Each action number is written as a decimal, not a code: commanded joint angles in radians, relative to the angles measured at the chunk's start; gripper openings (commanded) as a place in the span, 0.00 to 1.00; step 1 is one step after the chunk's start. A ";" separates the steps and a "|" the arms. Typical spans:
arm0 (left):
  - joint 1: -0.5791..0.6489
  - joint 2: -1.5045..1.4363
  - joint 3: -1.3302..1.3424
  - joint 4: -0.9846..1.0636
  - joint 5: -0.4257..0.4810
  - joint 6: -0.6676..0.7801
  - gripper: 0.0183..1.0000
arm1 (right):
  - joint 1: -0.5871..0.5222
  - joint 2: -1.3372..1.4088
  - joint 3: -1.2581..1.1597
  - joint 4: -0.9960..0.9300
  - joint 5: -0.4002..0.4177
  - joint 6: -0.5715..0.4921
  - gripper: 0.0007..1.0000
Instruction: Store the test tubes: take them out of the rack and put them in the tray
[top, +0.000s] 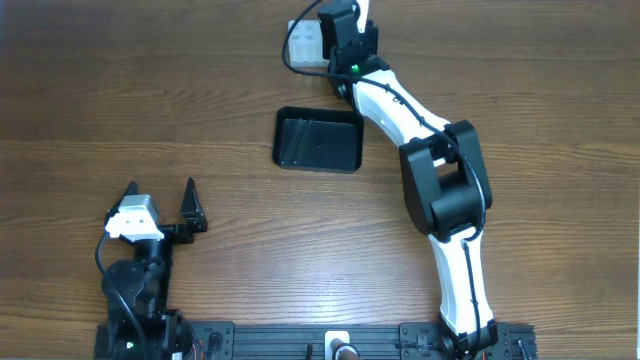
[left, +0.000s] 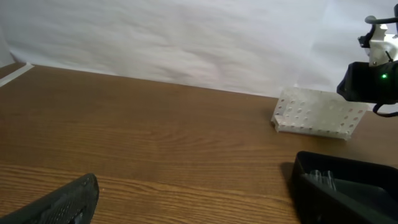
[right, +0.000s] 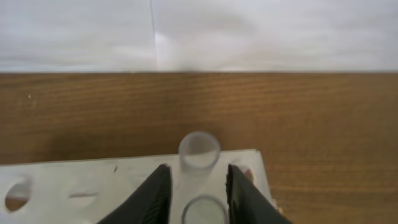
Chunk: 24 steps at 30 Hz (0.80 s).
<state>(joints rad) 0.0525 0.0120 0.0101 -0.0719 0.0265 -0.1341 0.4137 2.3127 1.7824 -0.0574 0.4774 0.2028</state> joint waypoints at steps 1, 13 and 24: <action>-0.003 -0.007 -0.004 -0.005 -0.001 0.015 1.00 | 0.013 0.018 0.024 0.005 -0.001 0.001 0.21; -0.003 -0.007 -0.004 -0.005 -0.001 0.015 1.00 | 0.014 0.018 0.024 0.005 0.003 -0.025 0.12; -0.003 -0.007 -0.004 -0.005 -0.001 0.015 1.00 | 0.018 0.015 0.024 0.006 0.003 -0.025 0.08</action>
<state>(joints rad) 0.0525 0.0120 0.0101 -0.0719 0.0265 -0.1341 0.4198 2.3127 1.7824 -0.0574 0.4774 0.1795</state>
